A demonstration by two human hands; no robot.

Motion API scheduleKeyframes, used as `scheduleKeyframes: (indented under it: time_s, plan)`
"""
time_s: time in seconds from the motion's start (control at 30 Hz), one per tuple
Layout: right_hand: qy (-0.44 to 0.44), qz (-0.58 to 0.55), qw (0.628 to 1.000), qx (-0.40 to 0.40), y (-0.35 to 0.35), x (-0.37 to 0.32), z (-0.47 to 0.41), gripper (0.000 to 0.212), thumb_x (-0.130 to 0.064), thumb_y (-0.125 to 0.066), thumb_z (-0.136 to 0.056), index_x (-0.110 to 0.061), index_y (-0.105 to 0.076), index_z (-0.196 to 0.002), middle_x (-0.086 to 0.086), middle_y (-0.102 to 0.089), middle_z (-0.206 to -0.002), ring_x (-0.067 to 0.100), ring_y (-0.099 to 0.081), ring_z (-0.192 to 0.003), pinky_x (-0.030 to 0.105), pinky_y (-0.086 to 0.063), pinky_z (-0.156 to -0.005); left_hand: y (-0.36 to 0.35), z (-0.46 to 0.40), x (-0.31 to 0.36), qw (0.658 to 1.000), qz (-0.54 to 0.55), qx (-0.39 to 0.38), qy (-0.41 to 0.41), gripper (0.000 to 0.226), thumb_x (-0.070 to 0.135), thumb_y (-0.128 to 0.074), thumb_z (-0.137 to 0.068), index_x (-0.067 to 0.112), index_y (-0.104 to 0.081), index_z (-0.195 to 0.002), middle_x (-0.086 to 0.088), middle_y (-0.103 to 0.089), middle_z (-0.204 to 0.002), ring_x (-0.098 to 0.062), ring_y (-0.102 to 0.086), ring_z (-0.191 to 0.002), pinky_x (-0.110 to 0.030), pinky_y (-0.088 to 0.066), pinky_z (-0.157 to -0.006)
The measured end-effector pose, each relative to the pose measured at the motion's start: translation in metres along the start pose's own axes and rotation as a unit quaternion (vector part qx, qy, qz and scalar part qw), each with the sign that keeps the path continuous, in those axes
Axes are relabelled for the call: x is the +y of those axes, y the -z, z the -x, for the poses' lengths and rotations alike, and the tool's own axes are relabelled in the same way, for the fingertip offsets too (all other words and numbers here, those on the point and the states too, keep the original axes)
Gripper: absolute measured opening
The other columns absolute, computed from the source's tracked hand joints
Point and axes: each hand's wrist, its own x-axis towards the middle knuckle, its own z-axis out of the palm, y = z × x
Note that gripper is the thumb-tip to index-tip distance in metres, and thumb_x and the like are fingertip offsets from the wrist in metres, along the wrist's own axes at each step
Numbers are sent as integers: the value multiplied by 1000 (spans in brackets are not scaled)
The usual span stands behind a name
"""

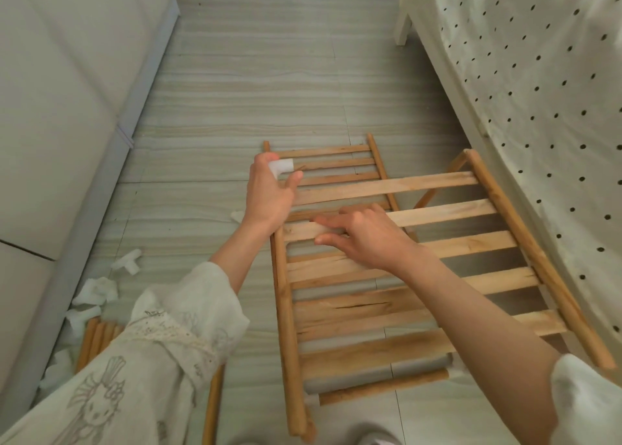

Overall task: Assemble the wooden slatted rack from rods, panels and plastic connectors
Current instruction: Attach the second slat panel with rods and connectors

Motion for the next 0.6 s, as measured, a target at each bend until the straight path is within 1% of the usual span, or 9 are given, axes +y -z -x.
scheduleKeyframes:
  time_s: [0.17, 0.3, 0.4, 0.47, 0.53, 0.6]
  plan:
    - [-6, 10, 1000, -19, 3, -5, -8, 50, -55, -41, -92, -35, -45, -138, 7, -62, -114, 25, -53, -114, 37, -30, -94, 7, -1, -1, 1000, 3, 18, 10, 48, 29, -65, -87, 9, -43, -125, -9, -52, -123, -22, -51, -112, -26, -39, -90]
    - [-14, 1, 1000, -13, -1, -5, -3, 51, -55, -40, -91, -35, -44, -138, 5, -61, -110, 25, -55, -109, 37, -31, -93, 7, 1, 0, 1000, 7, 2, 7, 52, 34, -63, -88, 11, -42, -130, -8, -50, -128, -20, -49, -115, -28, -40, -95]
    - [-12, 0, 1000, -10, -2, -3, -2, 52, -55, -40, -91, -33, -44, -138, 3, -62, -108, 23, -55, -108, 36, -30, -92, 9, 5, 3, 999, 32, -26, 15, 55, 29, -55, -94, 11, -33, -141, -7, -39, -142, -18, -38, -130, -19, -29, -101]
    - [-10, 0, 1000, -6, -2, -2, -2, 52, -54, -41, -92, -32, -45, -138, 3, -62, -108, 22, -54, -109, 36, -30, -91, 15, 11, 6, 997, 62, -44, 30, 56, 27, -48, -98, 12, -25, -146, -4, -33, -148, -15, -34, -133, -16, -25, -103]
    - [-19, -10, 1000, -8, -1, 1, -3, 51, -54, -42, -91, -32, -46, -137, 4, -62, -109, 23, -53, -111, 35, -29, -91, 27, 17, 4, 992, 99, -41, 62, 51, 27, -41, -100, 14, -24, -146, -4, -36, -145, -14, -42, -125, -22, -33, -104]
    - [-29, -24, 999, -5, -2, 3, -3, 51, -54, -43, -91, -32, -47, -137, 3, -62, -111, 23, -53, -112, 34, -28, -91, 44, 20, -9, 989, 114, -18, 94, 43, 25, -39, -101, 14, -31, -142, -4, -43, -133, -13, -47, -111, -24, -44, -94]
